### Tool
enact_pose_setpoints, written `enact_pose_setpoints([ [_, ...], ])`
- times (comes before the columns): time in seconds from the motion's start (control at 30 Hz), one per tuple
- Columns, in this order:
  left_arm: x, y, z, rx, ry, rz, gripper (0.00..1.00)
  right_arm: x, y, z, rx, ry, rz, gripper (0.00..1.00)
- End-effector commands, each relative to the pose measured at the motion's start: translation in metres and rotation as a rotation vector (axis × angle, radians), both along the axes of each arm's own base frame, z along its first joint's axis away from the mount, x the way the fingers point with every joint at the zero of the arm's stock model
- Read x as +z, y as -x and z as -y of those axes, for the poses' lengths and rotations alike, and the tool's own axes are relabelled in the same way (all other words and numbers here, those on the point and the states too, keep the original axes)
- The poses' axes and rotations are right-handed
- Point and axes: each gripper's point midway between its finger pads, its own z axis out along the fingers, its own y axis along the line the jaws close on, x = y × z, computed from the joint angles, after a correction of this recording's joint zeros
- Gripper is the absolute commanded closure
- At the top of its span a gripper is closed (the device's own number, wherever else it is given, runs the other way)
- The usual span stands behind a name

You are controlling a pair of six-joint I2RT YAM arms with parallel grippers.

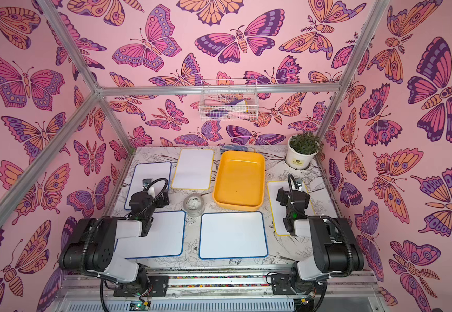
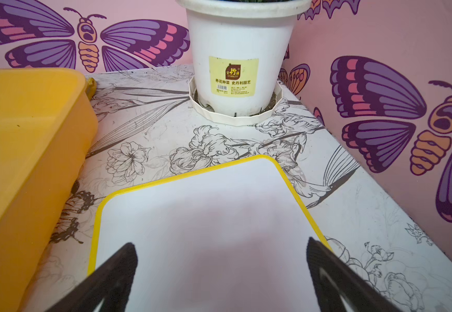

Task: Put the whiteboard into the storage box
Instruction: Move the distractor to the center of the board.

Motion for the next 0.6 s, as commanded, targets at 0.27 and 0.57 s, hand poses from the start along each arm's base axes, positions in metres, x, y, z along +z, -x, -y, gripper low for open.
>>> enact_pose_setpoints([
  [0.27,-0.0019,0.0004,0.0007,-0.017,0.001,0.002,0.01,0.0065,-0.004,-0.0001,-0.011,-0.001,0.02,0.0],
  [0.57,-0.002,0.0004,0.0006,-0.016,0.002,0.002,0.01,0.0059,-0.0043,-0.0001,-0.011,-0.002,0.018,0.0],
])
